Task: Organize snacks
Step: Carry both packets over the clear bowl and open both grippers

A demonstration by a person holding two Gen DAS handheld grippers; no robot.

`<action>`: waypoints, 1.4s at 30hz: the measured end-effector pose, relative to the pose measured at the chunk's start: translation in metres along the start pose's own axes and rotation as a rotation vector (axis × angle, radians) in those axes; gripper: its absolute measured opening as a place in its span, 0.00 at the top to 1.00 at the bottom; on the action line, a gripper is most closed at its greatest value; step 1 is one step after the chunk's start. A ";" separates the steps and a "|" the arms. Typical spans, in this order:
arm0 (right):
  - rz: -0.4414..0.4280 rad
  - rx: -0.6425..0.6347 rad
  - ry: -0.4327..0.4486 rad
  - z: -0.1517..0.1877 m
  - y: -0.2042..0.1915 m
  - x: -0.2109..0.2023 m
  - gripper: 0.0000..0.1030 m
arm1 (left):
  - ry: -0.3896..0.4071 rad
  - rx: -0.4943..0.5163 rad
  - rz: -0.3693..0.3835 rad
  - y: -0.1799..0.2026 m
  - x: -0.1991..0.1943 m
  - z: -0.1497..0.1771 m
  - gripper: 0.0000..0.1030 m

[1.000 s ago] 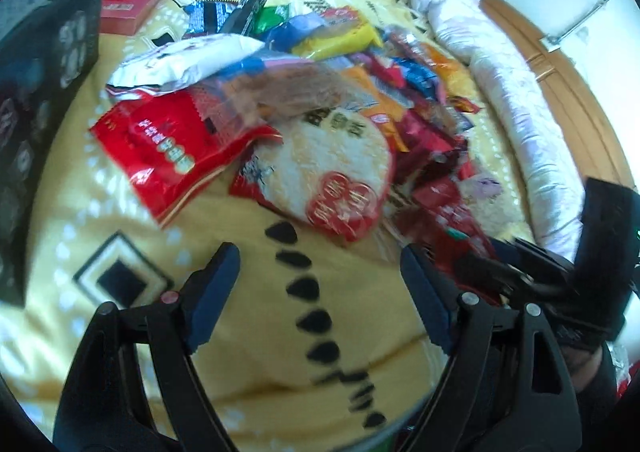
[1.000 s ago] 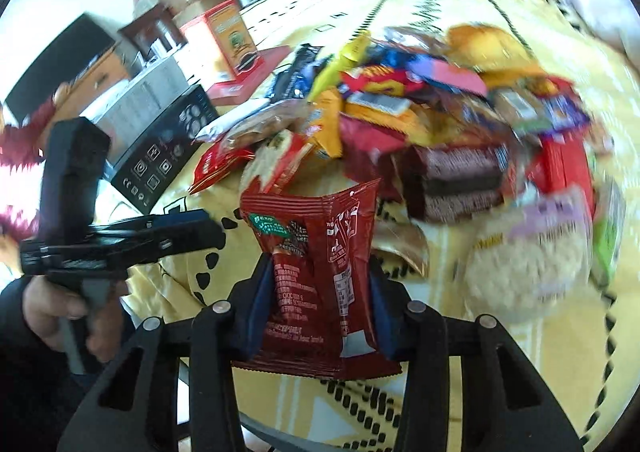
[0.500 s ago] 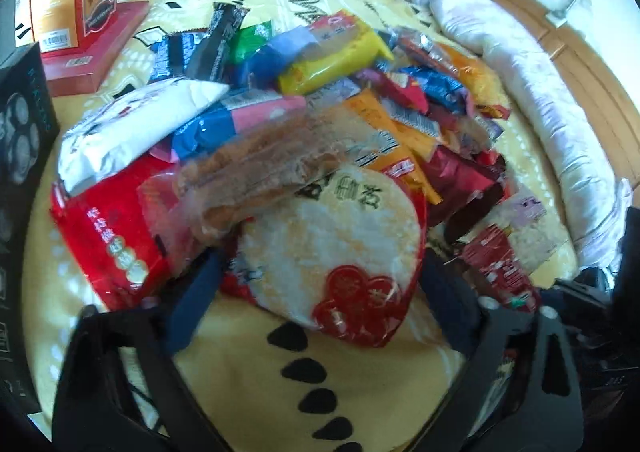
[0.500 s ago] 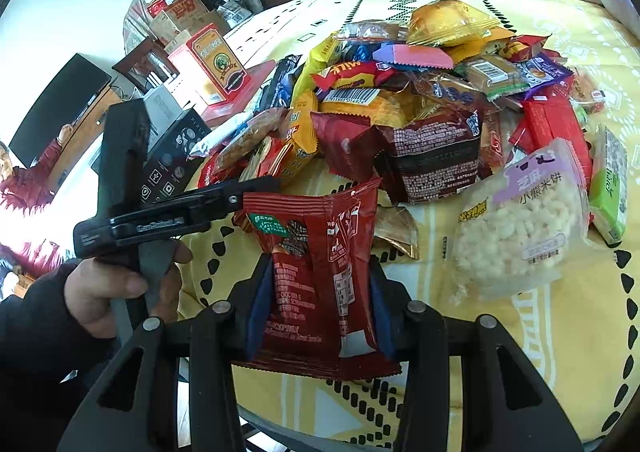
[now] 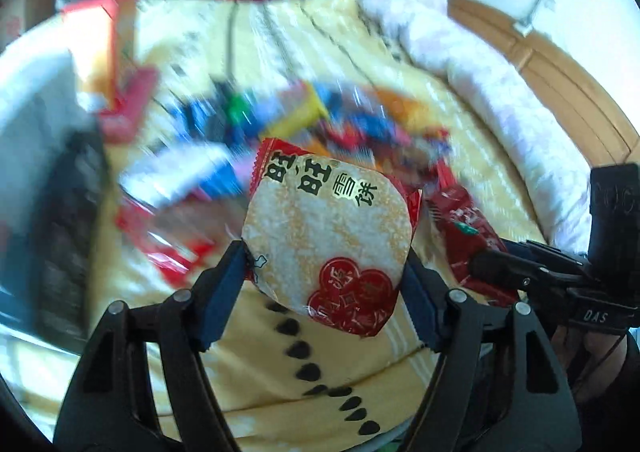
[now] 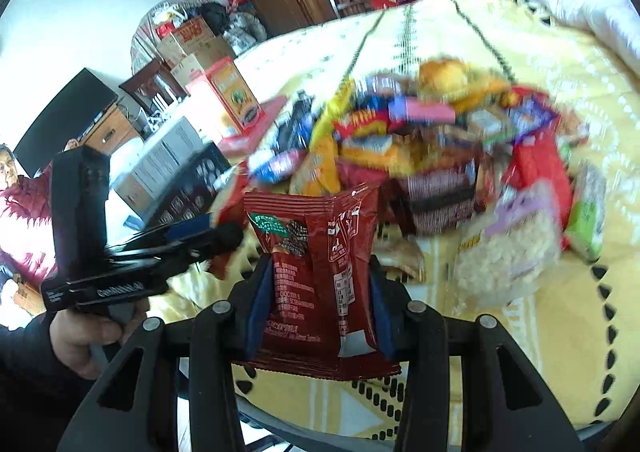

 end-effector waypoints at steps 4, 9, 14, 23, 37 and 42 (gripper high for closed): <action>-0.015 -0.072 0.065 -0.045 -0.034 -0.009 0.54 | 0.118 -0.037 -0.103 -0.045 -0.050 -0.037 0.28; -0.091 -0.181 0.120 -0.102 -0.103 0.005 0.54 | 0.231 -0.139 -0.234 -0.132 -0.118 -0.067 0.28; -0.217 -0.289 0.121 -0.144 -0.201 0.050 0.54 | 0.299 -0.305 -0.403 -0.245 -0.183 -0.071 0.28; -0.417 -0.397 -0.057 -0.130 -0.358 0.182 0.54 | 0.170 -0.486 -0.609 -0.368 -0.195 -0.024 0.28; -0.423 -0.402 -0.234 -0.066 -0.395 0.271 0.51 | 0.077 -0.456 -0.612 -0.374 -0.193 -0.007 0.24; -0.421 -0.400 -0.240 -0.068 -0.397 0.269 0.44 | 0.055 -0.464 -0.617 -0.384 -0.190 -0.003 0.19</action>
Point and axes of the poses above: each gripper's, at about its wrist camera, not at the fingertips, and x roughly the way its jaws point, y to its right, z to its underside, the point moved 8 cm from there along x, roughly the way its jaws point, and after that the axes turned 12 degrees about -z, right-handed, at the moved point
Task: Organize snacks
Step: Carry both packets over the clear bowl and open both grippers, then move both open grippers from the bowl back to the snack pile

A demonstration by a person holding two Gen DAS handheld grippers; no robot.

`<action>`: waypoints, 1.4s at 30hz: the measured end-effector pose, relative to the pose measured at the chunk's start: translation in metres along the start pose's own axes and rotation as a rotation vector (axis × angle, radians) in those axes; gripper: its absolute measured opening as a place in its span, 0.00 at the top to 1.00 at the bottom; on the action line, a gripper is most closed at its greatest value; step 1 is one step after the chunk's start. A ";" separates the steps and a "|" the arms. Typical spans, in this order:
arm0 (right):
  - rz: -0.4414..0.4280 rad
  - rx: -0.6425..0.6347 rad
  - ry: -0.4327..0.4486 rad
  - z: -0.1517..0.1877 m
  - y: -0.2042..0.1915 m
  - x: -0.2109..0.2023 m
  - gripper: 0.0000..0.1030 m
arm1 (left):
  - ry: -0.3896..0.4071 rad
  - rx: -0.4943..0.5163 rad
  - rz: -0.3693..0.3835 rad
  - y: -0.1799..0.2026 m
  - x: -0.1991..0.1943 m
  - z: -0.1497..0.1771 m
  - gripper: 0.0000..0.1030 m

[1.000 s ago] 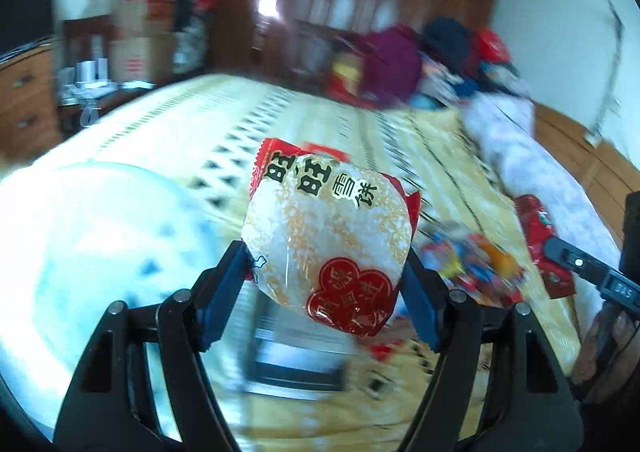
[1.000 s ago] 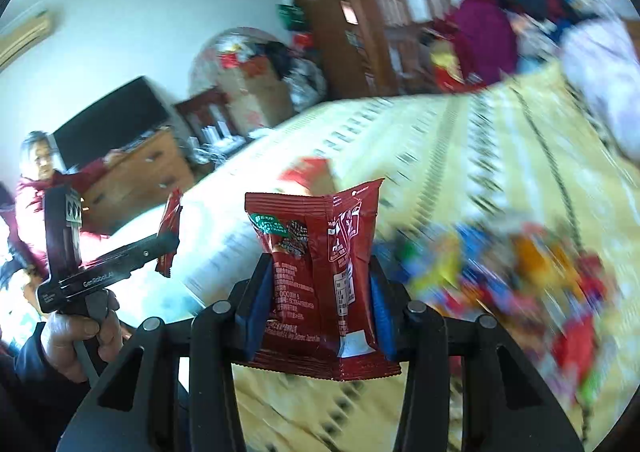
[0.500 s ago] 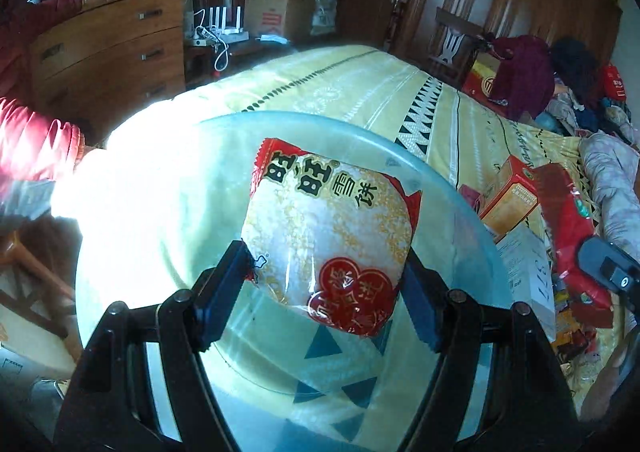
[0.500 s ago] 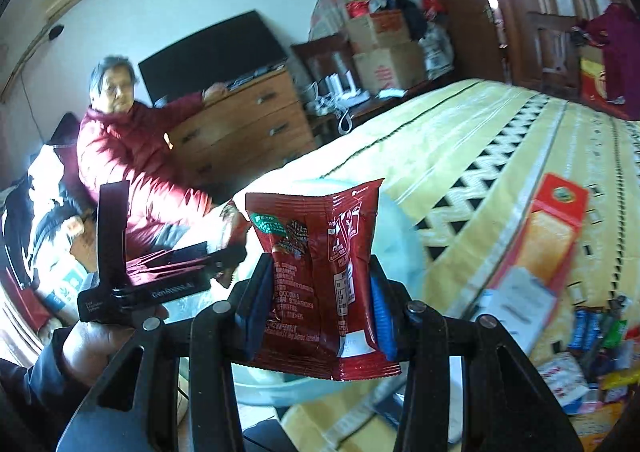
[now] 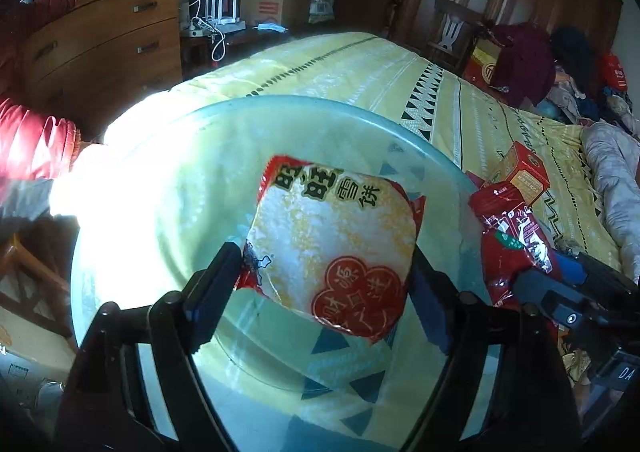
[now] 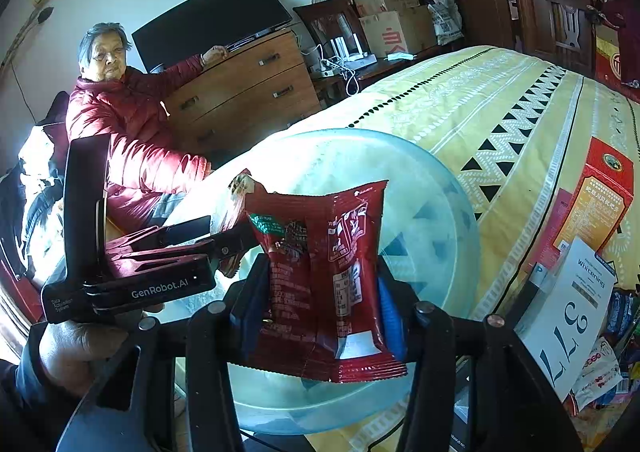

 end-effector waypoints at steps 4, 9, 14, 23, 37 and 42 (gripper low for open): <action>0.002 0.005 -0.008 0.001 0.001 0.003 0.36 | -0.007 0.004 -0.016 -0.003 0.003 -0.001 0.15; 0.003 0.009 0.018 -0.002 0.000 -0.005 0.28 | -0.008 0.004 -0.037 -0.004 0.002 0.000 0.03; 0.026 0.005 0.071 -0.009 -0.002 -0.030 0.12 | -0.007 -0.012 -0.046 -0.007 0.000 -0.002 0.00; 0.190 -0.014 0.194 0.051 0.023 -0.159 0.12 | 0.121 -0.075 0.018 -0.018 -0.043 -0.018 0.00; 0.322 0.364 0.102 0.169 0.166 -0.193 0.14 | 0.103 0.031 0.201 0.078 -0.063 0.017 0.00; 0.386 0.200 -0.098 0.142 0.203 -0.156 0.11 | 0.105 0.059 0.203 0.084 -0.068 0.022 0.00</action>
Point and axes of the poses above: each gripper's, at about its wrist camera, not at the fingertips, and x roughly the way its jaws point, y to its right, z to its underside, the point moved 8 cm from there along x, roughly the way its jaws point, and after that the axes turned 12 degrees about -z, right-handed, at the moved point
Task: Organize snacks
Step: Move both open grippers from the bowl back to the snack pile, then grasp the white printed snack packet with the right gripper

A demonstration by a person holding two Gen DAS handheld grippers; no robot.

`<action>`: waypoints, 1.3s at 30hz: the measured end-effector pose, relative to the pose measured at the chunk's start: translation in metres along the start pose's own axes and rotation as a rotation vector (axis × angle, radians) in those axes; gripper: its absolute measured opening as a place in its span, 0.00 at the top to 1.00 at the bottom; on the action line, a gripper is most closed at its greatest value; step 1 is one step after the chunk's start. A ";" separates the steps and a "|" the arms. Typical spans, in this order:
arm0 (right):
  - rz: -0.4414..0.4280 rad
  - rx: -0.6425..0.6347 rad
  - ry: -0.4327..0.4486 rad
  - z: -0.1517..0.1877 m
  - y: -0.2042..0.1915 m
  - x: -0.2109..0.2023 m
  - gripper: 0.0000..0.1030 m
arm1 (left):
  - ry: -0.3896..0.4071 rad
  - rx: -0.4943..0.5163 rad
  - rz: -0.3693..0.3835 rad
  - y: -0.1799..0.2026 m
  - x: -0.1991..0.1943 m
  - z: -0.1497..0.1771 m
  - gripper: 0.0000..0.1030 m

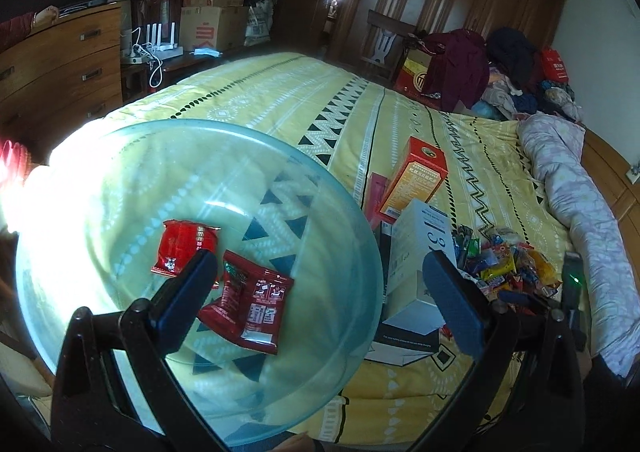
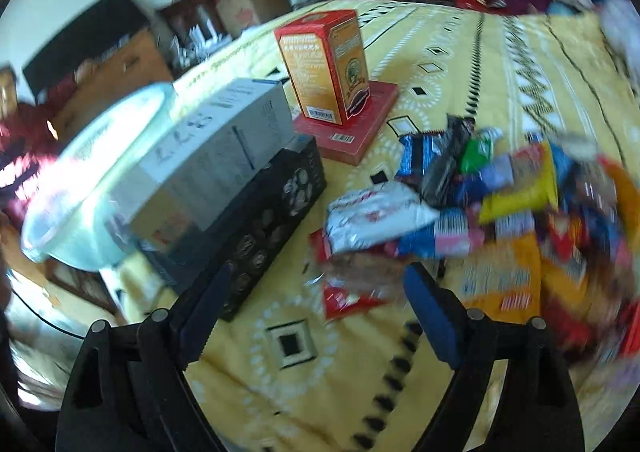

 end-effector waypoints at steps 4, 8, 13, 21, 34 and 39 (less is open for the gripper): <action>0.037 -0.056 -0.137 -0.020 0.024 0.044 0.09 | -0.008 0.019 0.001 0.010 0.001 0.003 0.00; 0.049 -0.047 -0.252 -0.019 0.044 0.082 0.09 | -0.010 0.048 0.006 0.020 0.002 0.006 0.00; 0.042 -0.011 -0.217 -0.018 0.054 0.086 0.27 | -0.008 0.081 0.017 0.033 -0.001 0.011 0.00; 0.027 -0.083 -0.279 0.054 0.033 0.049 0.40 | -0.018 0.088 0.053 0.052 -0.007 0.021 0.00; -0.042 0.177 -0.008 0.073 0.054 -0.037 0.22 | -0.035 0.166 0.137 0.114 -0.020 0.040 0.00; -0.103 0.165 -0.043 0.032 0.024 0.015 0.19 | -0.036 0.161 0.120 0.109 -0.020 0.040 0.00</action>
Point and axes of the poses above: each gripper's, at about its wrist camera, not at the fingertips, and x roughly the way its jaws point, y to its right, z to its underside, the point moved 8 cm from there along x, roughly the way its jaws point, and after that the axes turned 12 degrees about -z, right-handed, at the moved point
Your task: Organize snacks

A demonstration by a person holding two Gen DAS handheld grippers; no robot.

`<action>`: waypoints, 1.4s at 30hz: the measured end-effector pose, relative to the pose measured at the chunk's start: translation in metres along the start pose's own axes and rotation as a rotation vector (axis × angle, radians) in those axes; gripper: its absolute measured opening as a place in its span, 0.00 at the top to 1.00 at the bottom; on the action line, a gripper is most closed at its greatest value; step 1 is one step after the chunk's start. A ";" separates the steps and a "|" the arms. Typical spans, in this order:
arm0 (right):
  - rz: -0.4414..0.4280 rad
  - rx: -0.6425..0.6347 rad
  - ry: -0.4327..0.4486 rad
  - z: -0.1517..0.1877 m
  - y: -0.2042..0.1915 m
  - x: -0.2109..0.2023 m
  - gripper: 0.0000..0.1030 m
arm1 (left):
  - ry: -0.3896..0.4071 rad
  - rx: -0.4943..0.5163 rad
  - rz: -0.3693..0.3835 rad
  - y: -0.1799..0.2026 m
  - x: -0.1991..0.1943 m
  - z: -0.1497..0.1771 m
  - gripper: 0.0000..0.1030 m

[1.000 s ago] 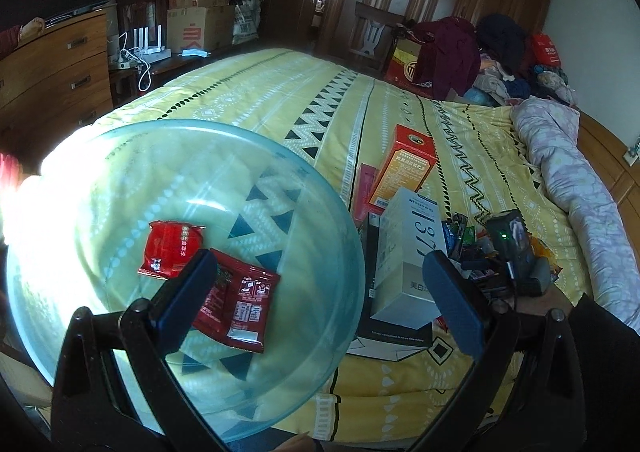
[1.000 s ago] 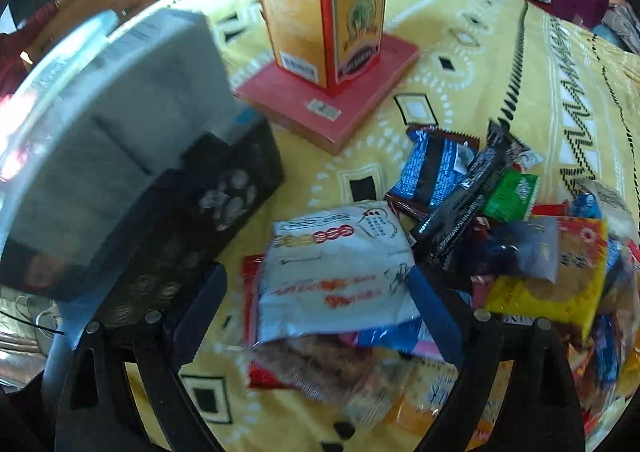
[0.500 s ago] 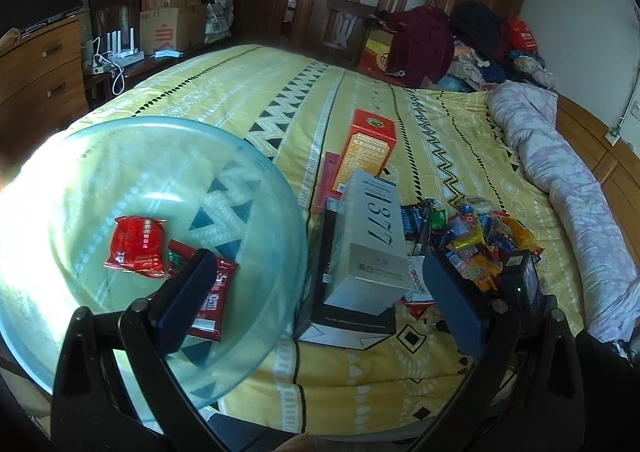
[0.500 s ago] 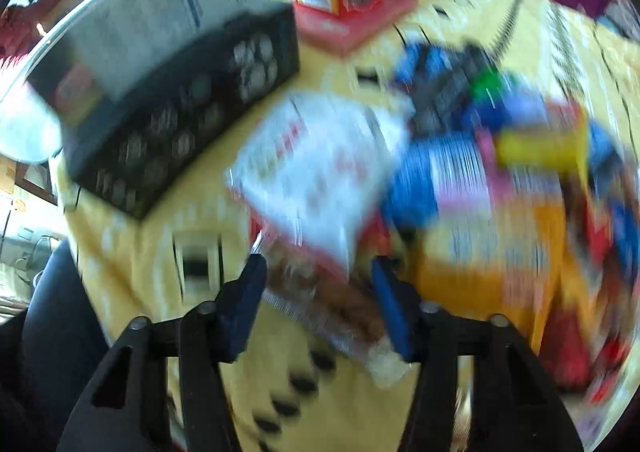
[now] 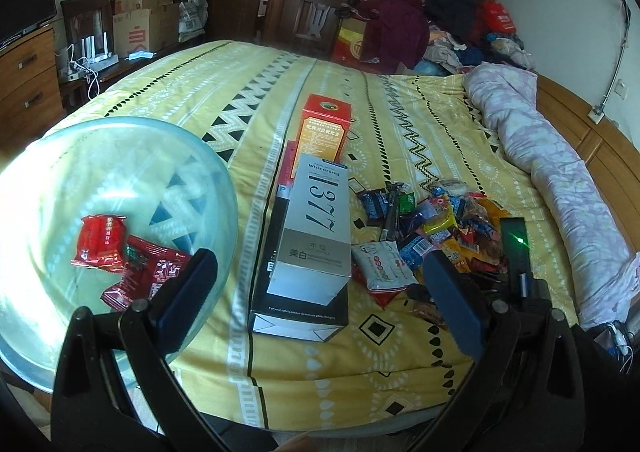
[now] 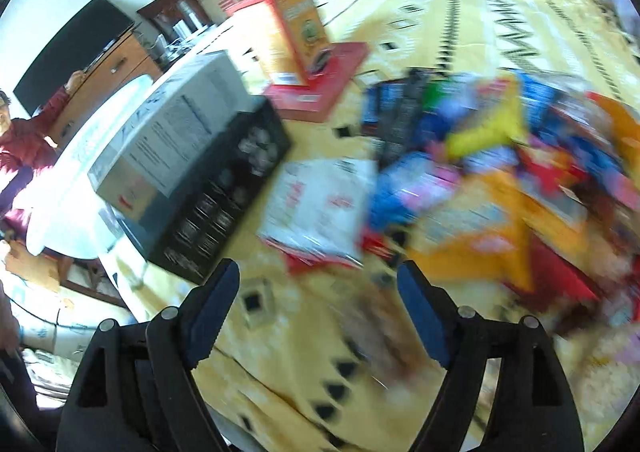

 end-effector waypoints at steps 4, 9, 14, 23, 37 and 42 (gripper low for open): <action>0.037 0.022 -0.058 -0.020 0.003 0.037 0.19 | 0.002 0.000 -0.031 -0.010 -0.001 0.002 0.00; 0.099 0.047 -0.105 -0.031 0.019 0.065 0.19 | -0.003 -0.001 -0.049 -0.017 0.001 0.003 0.00; 0.067 0.075 -0.034 -0.027 0.030 0.048 0.34 | 0.009 0.021 -0.037 -0.008 -0.003 0.002 0.00; 0.031 0.053 0.189 0.010 0.027 -0.072 0.35 | 0.000 0.085 0.071 0.041 -0.005 0.011 0.00; 0.078 0.288 0.225 0.145 0.115 -0.142 0.35 | -0.562 0.172 0.301 0.195 0.130 0.149 0.18; 0.040 0.295 0.244 0.154 0.122 -0.145 0.34 | -0.566 0.162 0.276 0.209 0.154 0.147 0.18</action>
Point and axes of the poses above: each gripper's, at about its wrist camera, not at the fingertips, and x roughly the way its jaws point, y to its right, z to its underside, the point moved 8 cm from there along x, roughly the way its jaws point, and after that the axes turned 12 degrees about -z, right-handed, at the moved point
